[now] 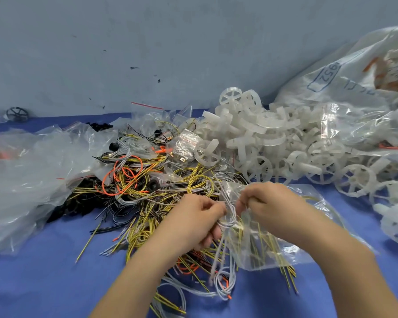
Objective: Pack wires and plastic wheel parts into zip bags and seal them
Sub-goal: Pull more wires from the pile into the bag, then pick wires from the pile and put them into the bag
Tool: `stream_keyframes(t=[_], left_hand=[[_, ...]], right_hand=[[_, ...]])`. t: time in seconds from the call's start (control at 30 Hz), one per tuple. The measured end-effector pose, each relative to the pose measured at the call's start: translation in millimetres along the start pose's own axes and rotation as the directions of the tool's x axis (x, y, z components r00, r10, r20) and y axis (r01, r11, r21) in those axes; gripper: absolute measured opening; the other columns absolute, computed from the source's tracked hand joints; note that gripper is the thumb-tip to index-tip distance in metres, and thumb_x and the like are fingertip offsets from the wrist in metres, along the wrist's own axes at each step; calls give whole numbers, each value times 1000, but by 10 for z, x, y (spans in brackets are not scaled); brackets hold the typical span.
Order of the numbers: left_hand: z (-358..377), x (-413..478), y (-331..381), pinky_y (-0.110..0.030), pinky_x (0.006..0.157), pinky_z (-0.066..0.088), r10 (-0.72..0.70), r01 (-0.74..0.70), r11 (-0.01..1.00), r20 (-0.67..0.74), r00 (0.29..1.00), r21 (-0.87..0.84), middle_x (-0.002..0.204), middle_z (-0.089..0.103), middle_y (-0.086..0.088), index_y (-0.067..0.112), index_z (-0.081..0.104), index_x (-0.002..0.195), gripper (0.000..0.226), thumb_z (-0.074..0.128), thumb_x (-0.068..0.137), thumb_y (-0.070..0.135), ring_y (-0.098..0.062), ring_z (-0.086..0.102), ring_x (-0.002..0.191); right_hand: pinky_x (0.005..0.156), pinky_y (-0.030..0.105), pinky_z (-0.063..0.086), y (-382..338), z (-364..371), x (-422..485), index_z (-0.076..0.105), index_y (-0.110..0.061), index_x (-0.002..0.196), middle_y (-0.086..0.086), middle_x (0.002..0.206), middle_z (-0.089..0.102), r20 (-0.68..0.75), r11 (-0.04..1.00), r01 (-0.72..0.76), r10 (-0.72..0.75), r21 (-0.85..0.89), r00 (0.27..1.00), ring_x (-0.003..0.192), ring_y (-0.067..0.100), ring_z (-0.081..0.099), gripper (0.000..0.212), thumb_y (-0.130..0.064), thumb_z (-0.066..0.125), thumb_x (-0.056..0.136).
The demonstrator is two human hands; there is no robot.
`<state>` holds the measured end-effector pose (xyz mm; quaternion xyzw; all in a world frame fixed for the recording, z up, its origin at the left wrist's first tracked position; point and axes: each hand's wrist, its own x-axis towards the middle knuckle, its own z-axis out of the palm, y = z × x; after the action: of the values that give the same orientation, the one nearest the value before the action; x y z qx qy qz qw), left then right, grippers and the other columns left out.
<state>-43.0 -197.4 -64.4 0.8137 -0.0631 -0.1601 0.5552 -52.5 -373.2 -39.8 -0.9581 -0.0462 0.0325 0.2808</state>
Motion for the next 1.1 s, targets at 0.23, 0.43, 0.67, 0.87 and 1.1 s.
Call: stream_keyframes(t=[0.23,0.43,0.67,0.87,1.1], left_hand=[[101,94,29,-16,34,32,15,-14,1000,-40,999,26,50,60,2,18,67,86,21,53,97,29,-9,45,34],[242,141,104,-13,33,28,3,1,999,105,994,-37,48,54,7,17,57,76,32,46,101,35,-6,41,33],[245,224,106,-19,48,48,64,67,946,388,920,-316,65,66,-3,4,60,82,32,34,97,-7,-9,57,53],[466,293,62,-46,89,52,293,-201,923,258,921,-328,91,58,-20,-14,57,102,19,57,84,-8,-27,59,92],[522,280,97,-32,68,59,271,287,651,569,777,-702,81,66,-14,2,73,80,12,67,73,-6,-18,70,75]], right_hand=[[47,25,43,-9,-131,-117,69,-33,73,0,75,71,-15,993,-14,15,116,1000,65,20,63,40,-17,39,94],[65,47,54,-115,-133,-148,72,-36,75,10,68,67,-16,977,52,-50,208,999,69,34,62,37,-20,42,90],[68,38,57,-77,-174,-178,71,-29,72,-13,62,68,-1,992,36,-36,124,999,61,8,64,36,-19,42,90],[73,39,59,-73,-205,-169,75,-38,78,-8,69,70,28,972,50,-58,231,998,65,11,65,41,-15,43,90],[60,26,56,-125,-198,-204,77,-33,81,-16,69,68,74,948,64,-91,311,993,56,0,59,41,-15,41,90]])
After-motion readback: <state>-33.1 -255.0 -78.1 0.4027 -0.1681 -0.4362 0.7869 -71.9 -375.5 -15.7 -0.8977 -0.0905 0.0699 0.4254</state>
